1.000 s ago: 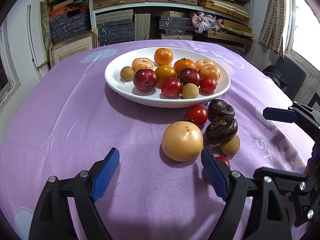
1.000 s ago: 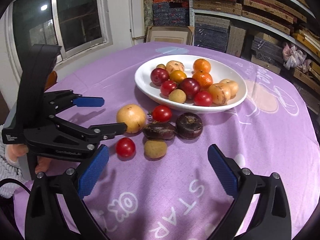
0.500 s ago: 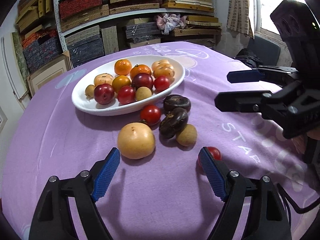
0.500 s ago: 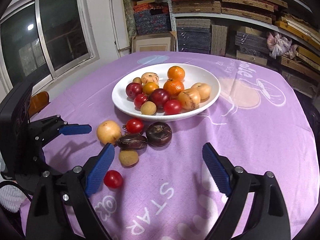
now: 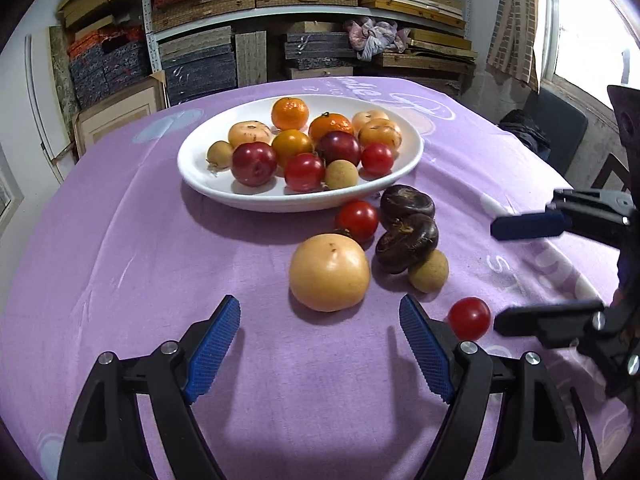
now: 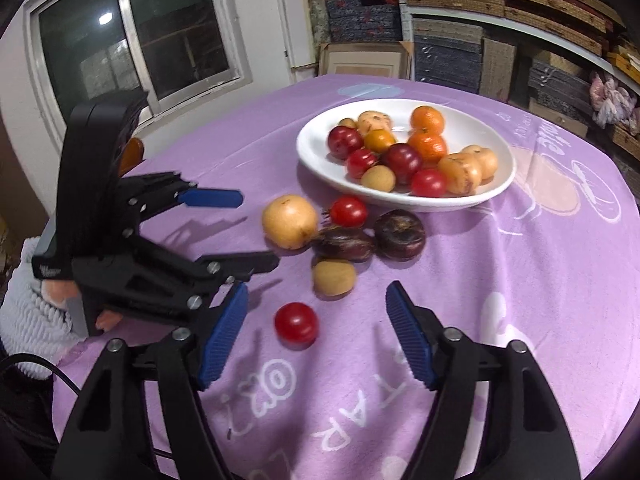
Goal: Organize fruits
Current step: 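Withdraw both open tools from the plate toward the remaining fruits, then grasp the red cherry tomato with the right tool while the left tool grasps the pale pear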
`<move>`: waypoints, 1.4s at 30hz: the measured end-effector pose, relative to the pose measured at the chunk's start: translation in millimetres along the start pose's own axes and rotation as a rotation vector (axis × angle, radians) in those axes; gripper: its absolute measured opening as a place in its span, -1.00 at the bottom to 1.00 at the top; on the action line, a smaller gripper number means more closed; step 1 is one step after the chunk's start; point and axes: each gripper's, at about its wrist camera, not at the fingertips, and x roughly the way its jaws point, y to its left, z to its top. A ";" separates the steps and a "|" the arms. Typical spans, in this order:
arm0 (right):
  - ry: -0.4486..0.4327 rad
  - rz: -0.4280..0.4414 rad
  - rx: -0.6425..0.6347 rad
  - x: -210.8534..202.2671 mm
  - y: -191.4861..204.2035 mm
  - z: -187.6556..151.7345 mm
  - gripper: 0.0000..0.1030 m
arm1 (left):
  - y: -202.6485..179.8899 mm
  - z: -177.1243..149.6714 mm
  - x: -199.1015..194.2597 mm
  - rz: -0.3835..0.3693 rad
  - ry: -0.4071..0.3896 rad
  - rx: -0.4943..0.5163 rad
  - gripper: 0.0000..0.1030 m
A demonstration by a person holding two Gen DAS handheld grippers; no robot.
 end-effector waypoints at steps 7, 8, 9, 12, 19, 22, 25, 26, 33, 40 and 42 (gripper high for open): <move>0.085 0.011 -0.096 23.1 29.1 -10.2 -0.02 | -0.4 -2.1 2.8 0.018 0.025 0.013 0.60; 0.095 0.009 -0.093 25.3 29.0 -11.4 -0.04 | -0.6 -2.3 2.5 0.016 0.024 0.013 0.60; 0.105 0.003 -0.087 27.6 28.1 -12.4 -0.06 | -0.7 -2.4 2.1 0.016 0.023 0.014 0.60; 0.115 -0.012 -0.078 31.3 25.5 -13.4 -0.15 | -1.4 -3.4 3.1 0.016 0.026 0.017 0.60; 0.138 -0.016 -0.100 26.1 25.9 -15.9 -0.48 | -0.7 -2.0 4.2 -0.009 0.021 0.005 0.61; 0.144 -0.024 -0.118 26.2 27.4 -16.6 -0.48 | -1.7 2.3 6.4 -0.061 0.013 -0.001 0.61; 0.143 -0.017 -0.119 24.9 26.5 -18.2 -0.48 | -7.0 10.0 13.0 -0.073 0.011 0.010 0.61; 0.142 -0.014 -0.117 24.6 26.1 -18.3 -0.48 | -8.9 12.7 15.6 -0.066 0.012 0.018 0.61; 0.139 0.009 -0.099 23.1 23.4 -18.4 -0.47 | 7.0 14.6 27.7 -0.061 0.063 -0.044 0.17; 0.139 0.008 -0.096 23.4 23.4 -18.1 -0.47 | 7.6 13.2 24.0 -0.062 0.057 -0.041 -0.09; 0.140 0.008 -0.095 23.4 23.6 -17.9 -0.47 | 7.4 12.4 23.1 -0.069 0.053 -0.040 -0.09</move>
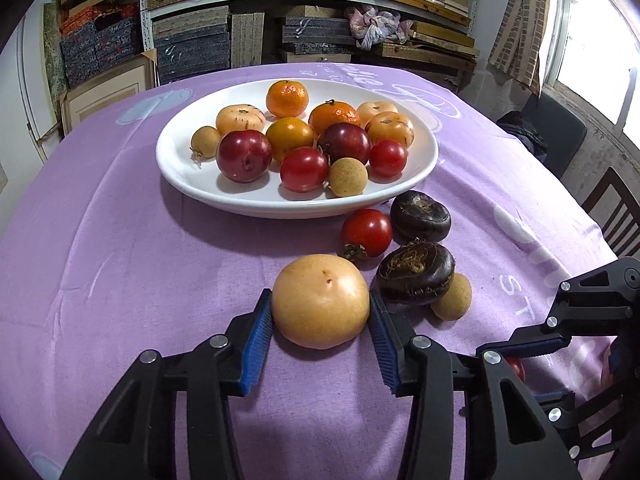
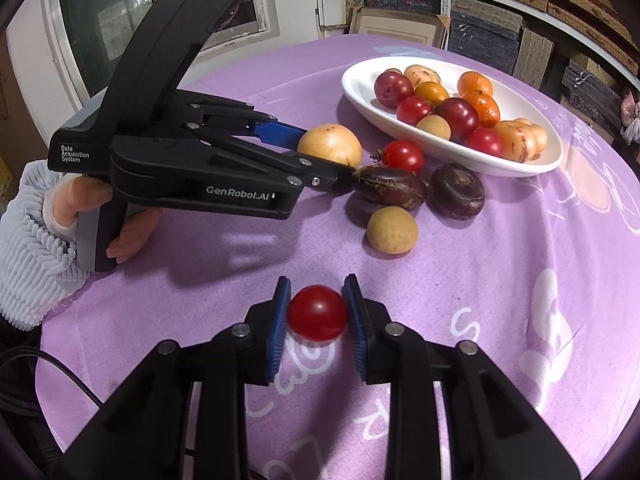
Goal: Organize fruits
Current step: 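Grasp the red cherry tomato with the right tool while the left tool grasps the pale pear, then lower the cherry tomato and pale pear onto the white plate, open both tools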
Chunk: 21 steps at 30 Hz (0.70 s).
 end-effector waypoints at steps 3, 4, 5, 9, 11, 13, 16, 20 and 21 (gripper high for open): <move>0.005 -0.002 0.001 1.3 -0.5 1.8 -0.48 | -1.3 -1.5 -6.1 0.012 -0.032 0.007 -0.09; 0.006 -0.001 0.003 0.9 -0.7 2.0 -0.48 | -2.4 -2.7 -8.3 0.017 -0.039 0.013 -0.09; 0.007 0.000 0.005 1.2 -1.9 2.5 -0.48 | -3.4 -3.6 -10.1 0.022 -0.045 0.017 -0.09; -0.042 0.016 0.037 -12.3 -12.1 6.9 -0.48 | -1.3 -1.6 -21.4 0.029 -0.081 0.007 -0.09; -0.095 0.014 0.064 -28.3 -19.6 9.9 -0.48 | 4.1 6.7 -32.9 0.010 -0.113 -0.024 -0.09; -0.151 -0.004 0.105 -43.2 -30.5 14.1 -0.48 | 9.0 17.3 -43.6 0.021 -0.146 -0.044 -0.09; -0.205 -0.041 0.160 -57.7 -50.9 31.7 -0.48 | 16.1 43.5 -45.5 0.047 -0.146 -0.049 -0.09; -0.237 -0.142 0.190 -59.8 -79.3 72.7 -0.48 | 25.6 78.7 -35.3 0.074 -0.155 -0.083 -0.09; -0.252 -0.160 0.203 -57.4 -87.1 81.5 -0.48 | 29.7 84.8 -30.8 0.067 -0.156 -0.103 -0.09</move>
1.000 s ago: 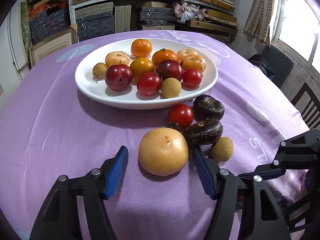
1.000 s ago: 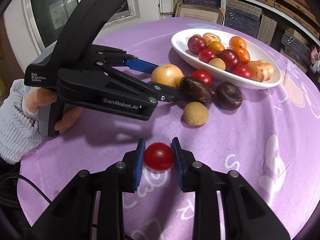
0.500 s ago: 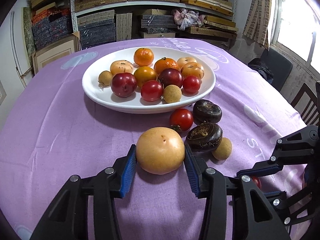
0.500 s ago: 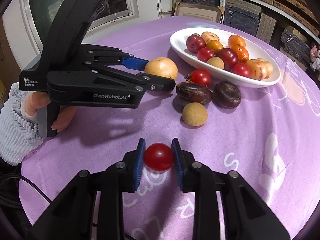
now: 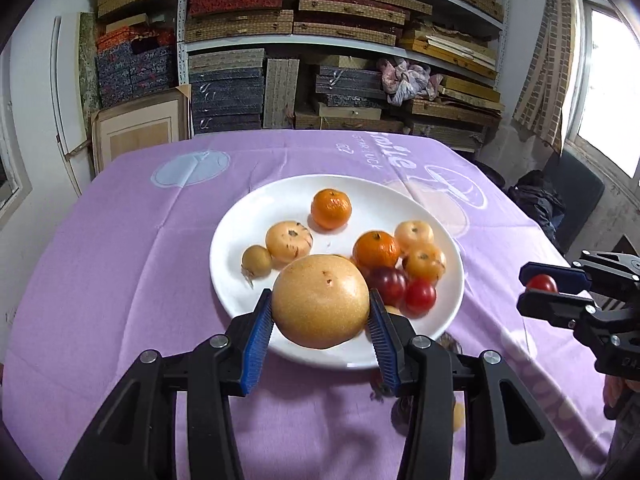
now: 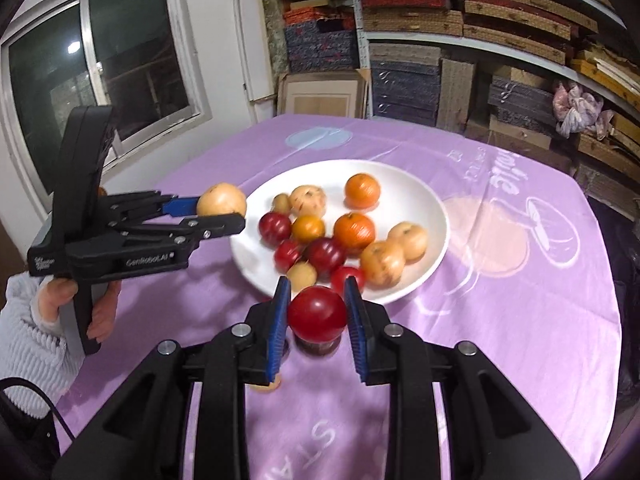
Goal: Organize fruits
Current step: 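Lower the cherry tomato and pale pear onto the white plate, open both tools, then move the left tool to a dark purple fruit and close around it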
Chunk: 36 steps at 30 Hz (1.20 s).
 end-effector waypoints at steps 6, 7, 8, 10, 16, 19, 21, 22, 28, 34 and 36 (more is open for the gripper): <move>-0.040 -0.041 0.148 58.7 -33.9 27.3 -0.48 | 10.7 22.9 36.5 0.019 0.024 -0.080 -0.09; -0.041 -0.042 0.160 67.1 -36.7 29.0 -0.48 | 12.4 24.6 42.3 0.017 0.033 -0.087 -0.09; -0.041 -0.040 0.169 74.7 -40.8 32.5 -0.48 | 13.3 25.4 47.3 0.019 0.038 -0.086 -0.09; -0.036 -0.038 0.175 85.9 -46.3 35.7 -0.48 | 14.9 25.1 55.3 0.032 0.041 -0.082 -0.09; -0.043 -0.048 0.162 105.6 -54.7 36.7 -0.17 | 30.0 19.2 71.3 0.016 0.059 -0.117 -0.08; -0.072 -0.064 0.152 95.3 -55.2 34.3 0.01 | 36.1 17.8 67.0 0.025 0.049 -0.130 0.00; -0.114 -0.040 0.164 74.6 -53.5 38.4 0.01 | 40.2 19.2 56.0 0.020 0.028 -0.149 0.10; -0.146 -0.026 0.167 60.3 -51.8 41.1 0.13 | 42.1 20.1 47.8 0.015 0.015 -0.157 0.12; -0.219 -0.015 0.127 -18.8 -29.4 24.4 0.89 | 32.7 6.7 -7.6 0.022 -0.043 -0.130 0.40; -0.168 -0.053 0.117 -35.8 -20.5 -40.2 0.92 | -14.3 -47.8 -22.2 0.030 0.015 0.010 0.41; -0.150 -0.061 0.119 -34.7 -20.5 -63.2 0.92 | -31.4 -65.1 -19.6 0.032 0.040 0.056 0.41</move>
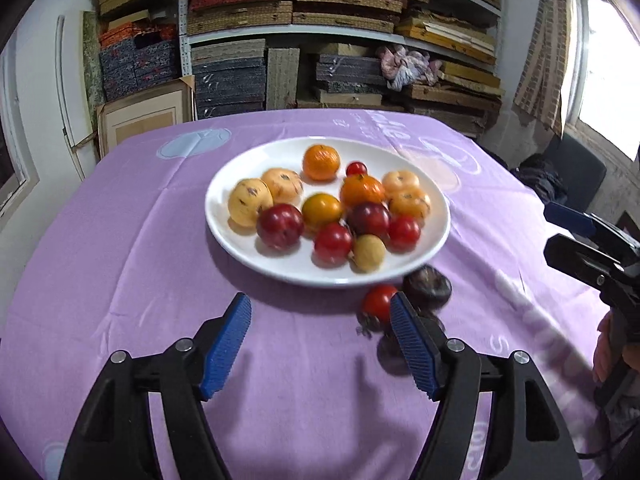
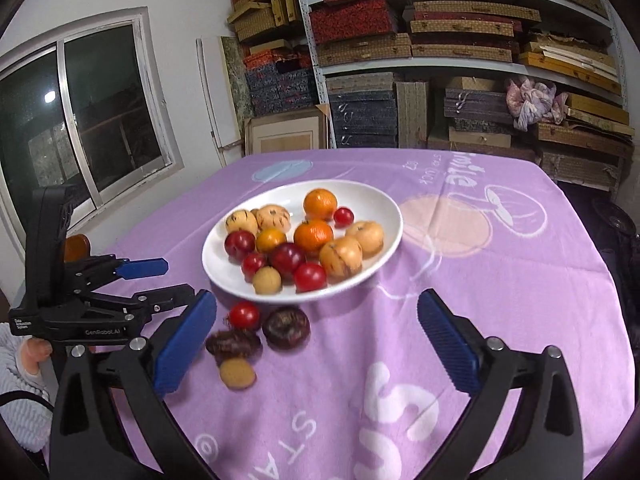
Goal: Organize fruits
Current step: 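Move the left tool to a dark purple fruit and close around it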
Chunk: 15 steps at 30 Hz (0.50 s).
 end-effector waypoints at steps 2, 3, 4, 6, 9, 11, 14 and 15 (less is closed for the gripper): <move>0.034 -0.001 0.001 3.1 -3.2 -13.3 0.92 | -11.0 -11.1 3.8 -0.013 0.005 0.011 0.41; 0.049 -0.001 0.004 5.8 -5.4 -16.3 0.92 | -15.1 -14.6 4.8 -0.022 0.003 0.009 0.41; 0.058 0.002 0.010 8.2 -7.3 -17.0 0.92 | -19.2 -16.0 6.6 -0.030 0.005 0.011 0.41; 0.066 0.013 0.034 10.8 -11.7 -16.7 0.92 | -25.3 -14.4 9.3 -0.030 0.002 0.009 0.41; 0.067 0.019 0.040 9.2 -13.7 -14.6 0.92 | -31.8 -8.1 17.1 -0.041 0.003 -0.002 0.43; 0.067 0.014 0.037 8.8 -13.4 -14.2 0.92 | -37.0 -6.8 26.8 -0.025 0.016 0.009 0.43; 0.082 0.016 0.042 11.4 -12.3 -13.5 0.92 | -38.6 -8.6 39.0 -0.013 0.042 0.022 0.44; 0.089 0.017 0.040 12.7 -11.5 -13.9 0.92 | -37.3 -8.7 41.0 0.002 0.040 0.023 0.46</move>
